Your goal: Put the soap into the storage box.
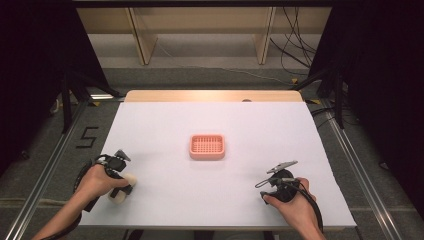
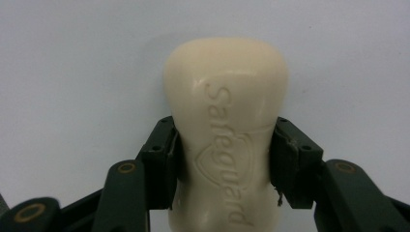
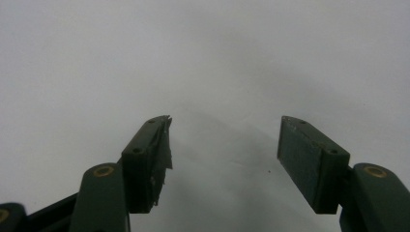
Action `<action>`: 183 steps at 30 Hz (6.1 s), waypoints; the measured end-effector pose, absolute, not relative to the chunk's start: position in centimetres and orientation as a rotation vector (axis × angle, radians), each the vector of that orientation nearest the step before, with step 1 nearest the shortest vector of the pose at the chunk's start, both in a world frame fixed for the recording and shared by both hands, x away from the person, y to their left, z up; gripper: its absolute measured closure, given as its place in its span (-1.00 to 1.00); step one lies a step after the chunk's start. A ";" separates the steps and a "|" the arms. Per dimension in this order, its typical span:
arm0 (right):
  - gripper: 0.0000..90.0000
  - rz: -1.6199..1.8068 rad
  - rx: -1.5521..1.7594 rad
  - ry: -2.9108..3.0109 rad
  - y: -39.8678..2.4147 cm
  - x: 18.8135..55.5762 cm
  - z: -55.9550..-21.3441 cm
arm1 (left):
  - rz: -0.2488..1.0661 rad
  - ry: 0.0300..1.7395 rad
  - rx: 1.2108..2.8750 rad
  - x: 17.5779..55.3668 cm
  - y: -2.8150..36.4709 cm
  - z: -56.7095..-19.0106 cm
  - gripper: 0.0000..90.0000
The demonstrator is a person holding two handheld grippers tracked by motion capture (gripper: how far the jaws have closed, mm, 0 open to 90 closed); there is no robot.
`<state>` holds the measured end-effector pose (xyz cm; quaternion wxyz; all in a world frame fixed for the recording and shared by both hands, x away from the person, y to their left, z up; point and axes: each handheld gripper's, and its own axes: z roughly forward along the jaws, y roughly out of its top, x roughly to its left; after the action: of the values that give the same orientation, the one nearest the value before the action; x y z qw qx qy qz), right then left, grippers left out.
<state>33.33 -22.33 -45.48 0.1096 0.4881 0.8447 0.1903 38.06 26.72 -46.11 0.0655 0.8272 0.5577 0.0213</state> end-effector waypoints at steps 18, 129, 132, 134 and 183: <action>-0.18 0.555 1.457 2.482 -22.1 33.2 -45.4 | 0.016 1.610 2.587 38.5 26.7 -46.0 0.10; -0.19 0.575 1.459 2.467 -22.6 32.9 -45.6 | 0.081 0.964 2.822 42.5 18.4 -42.6 0.10; -0.19 0.584 1.434 2.466 -22.7 33.0 -45.7 | 0.080 0.967 2.826 42.6 18.2 -42.5 0.10; -0.19 0.583 1.433 2.463 -22.6 33.0 -45.7 | 0.081 0.962 2.829 42.7 18.1 -42.4 0.10; -0.19 0.567 1.477 2.447 -23.5 32.0 -45.8 | 0.105 0.793 2.896 45.0 14.5 -41.8 0.10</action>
<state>32.05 -23.46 -45.79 0.1135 0.5037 0.8342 0.1934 45.03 14.53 -41.78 0.0685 0.9616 0.2635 0.0350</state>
